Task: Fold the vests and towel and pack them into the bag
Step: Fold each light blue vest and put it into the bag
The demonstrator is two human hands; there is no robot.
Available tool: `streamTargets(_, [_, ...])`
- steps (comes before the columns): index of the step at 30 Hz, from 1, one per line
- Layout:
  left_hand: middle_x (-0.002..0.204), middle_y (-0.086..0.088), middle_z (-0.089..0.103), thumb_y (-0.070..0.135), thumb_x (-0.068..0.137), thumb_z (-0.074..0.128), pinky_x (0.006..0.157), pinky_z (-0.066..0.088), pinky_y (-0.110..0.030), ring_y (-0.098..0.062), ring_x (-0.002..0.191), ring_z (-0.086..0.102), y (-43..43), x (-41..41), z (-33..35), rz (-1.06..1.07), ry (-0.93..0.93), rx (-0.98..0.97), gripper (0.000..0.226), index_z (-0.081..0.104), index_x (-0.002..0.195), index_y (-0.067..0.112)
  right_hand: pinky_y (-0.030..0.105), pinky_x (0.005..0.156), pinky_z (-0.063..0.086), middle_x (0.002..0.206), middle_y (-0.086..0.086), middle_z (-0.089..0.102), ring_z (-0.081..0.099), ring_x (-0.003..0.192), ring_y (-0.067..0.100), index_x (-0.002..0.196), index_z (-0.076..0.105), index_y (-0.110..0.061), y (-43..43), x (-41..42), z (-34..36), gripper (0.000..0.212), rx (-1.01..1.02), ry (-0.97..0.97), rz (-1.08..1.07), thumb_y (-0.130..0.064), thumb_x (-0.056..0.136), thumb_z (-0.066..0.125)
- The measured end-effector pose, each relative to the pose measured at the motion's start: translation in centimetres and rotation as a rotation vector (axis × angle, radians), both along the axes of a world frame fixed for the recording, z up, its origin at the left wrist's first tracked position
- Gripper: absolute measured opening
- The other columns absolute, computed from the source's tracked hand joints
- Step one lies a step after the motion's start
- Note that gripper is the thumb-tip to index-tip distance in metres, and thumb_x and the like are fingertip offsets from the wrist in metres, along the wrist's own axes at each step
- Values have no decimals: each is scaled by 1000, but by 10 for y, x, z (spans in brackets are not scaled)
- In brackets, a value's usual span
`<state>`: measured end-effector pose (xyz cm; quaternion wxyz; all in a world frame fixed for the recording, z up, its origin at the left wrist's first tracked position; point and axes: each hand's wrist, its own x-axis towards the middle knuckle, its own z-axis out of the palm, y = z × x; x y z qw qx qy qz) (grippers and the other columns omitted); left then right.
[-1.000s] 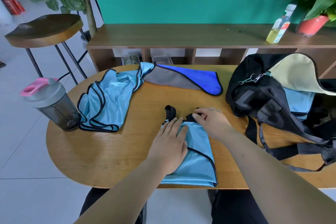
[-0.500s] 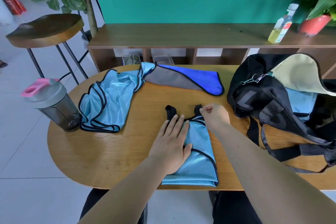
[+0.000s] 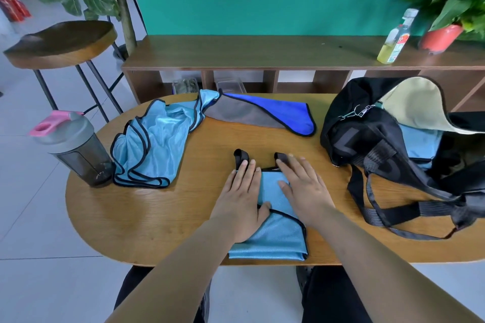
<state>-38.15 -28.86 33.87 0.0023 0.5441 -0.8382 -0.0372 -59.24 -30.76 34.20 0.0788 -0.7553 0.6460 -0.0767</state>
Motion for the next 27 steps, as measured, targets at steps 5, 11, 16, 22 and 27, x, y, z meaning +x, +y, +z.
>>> streamTargets(5, [174,-9,-18,57,108,24,132,-2,-46,-24,158,-27,8,-1,8,15,1,-127,81,-5,167,9,43,106,48,133,-6,56,46,125,19,141,60,-29,10,-17,1,45,-212,-160,-175,-51,102,56])
streamTargets(11, [174,-2,-20,54,109,18,132,-2,-43,-18,159,-24,6,-2,5,5,17,-22,76,-11,166,14,32,79,55,102,-19,64,60,102,9,111,73,-34,-6,-12,19,14,4,-437,-227,-41,101,64])
streamTargets(16, [171,-2,-29,54,109,18,132,-5,-42,-17,156,-30,4,-3,4,15,32,15,77,-19,164,15,27,66,52,99,-16,68,62,83,5,102,72,-36,-25,-18,29,11,177,-493,-244,-33,104,61])
streamTargets(22, [170,-2,-32,55,108,18,132,-4,-43,-16,156,-32,0,-1,2,5,32,33,79,-21,163,15,24,73,56,94,-17,70,65,90,3,100,74,-37,-31,-24,32,11,220,-421,-148,-36,91,79])
streamTargets(27, [170,-3,-32,56,108,17,131,-5,-42,-17,155,-32,-1,-1,2,-7,14,32,79,-22,163,14,31,70,57,95,-15,66,63,88,8,98,70,-36,-42,-22,36,5,156,-380,-154,-35,101,66])
